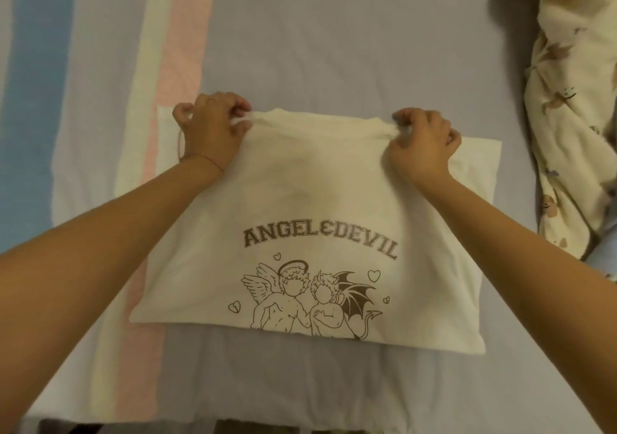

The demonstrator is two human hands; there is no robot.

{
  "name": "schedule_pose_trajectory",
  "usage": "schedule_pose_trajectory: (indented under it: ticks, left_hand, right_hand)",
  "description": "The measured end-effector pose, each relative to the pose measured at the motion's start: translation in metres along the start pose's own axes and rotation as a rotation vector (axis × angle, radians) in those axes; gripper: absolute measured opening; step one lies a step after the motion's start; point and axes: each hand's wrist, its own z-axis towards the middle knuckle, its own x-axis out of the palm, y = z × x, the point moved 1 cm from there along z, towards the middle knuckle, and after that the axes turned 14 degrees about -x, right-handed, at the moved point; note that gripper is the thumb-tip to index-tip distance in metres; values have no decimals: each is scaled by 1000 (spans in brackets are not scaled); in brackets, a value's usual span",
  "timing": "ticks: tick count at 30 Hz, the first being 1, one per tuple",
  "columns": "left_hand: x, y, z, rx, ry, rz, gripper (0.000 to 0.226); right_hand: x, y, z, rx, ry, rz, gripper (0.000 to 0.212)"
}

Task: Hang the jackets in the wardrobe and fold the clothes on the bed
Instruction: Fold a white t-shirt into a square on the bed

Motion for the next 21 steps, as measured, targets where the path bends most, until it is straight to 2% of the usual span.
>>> schedule_pose_trajectory:
  ticks: [2,3,5,6,8,12,14,15,16,17,19,20,21]
  left_hand:
    - [9,-4,-26,249,-64,155,42]
    - [17,-10,-41,386,-26,207,51]
    - [32,-17,-58,546,85,351,63]
    - [38,-12,-61,534,131,403,66]
    - [34,10,-50,412,147,438,67]
    - [15,61,-36,167,136,462,57]
    - [11,64,-49,-13,119,449,56]
    - [12,58,-61,-55,106,435,58]
    - [11,51,-81,-23,105,427,59]
    - [16,42,-104,83,129,415,61]
    - [30,33,-152,343,185,447,62]
    - [36,34,-171,397,206,473,62]
    - [38,41,-181,383,226,487,62]
  right_hand:
    - [6,12,-15,-281,-43,-83,57]
    - [12,22,-23,-461,8,-112,61]
    - [29,33,-38,-774,213,-281,64]
    - [36,26,-43,-811,306,-351,65]
    - [32,-4,-44,-641,364,-410,68]
    - [4,-77,-59,-139,270,-457,70]
    - [-4,-75,-76,-5,196,-457,70]
    - [-1,-63,-83,5,141,-438,69]
    - [2,-45,-94,-20,102,-392,68]
    - [9,-24,-104,-101,94,-342,67]
    - [30,13,-135,-382,167,-284,63]
    - [40,20,-153,-499,208,-281,60]
    - [47,16,-170,-533,241,-278,57]
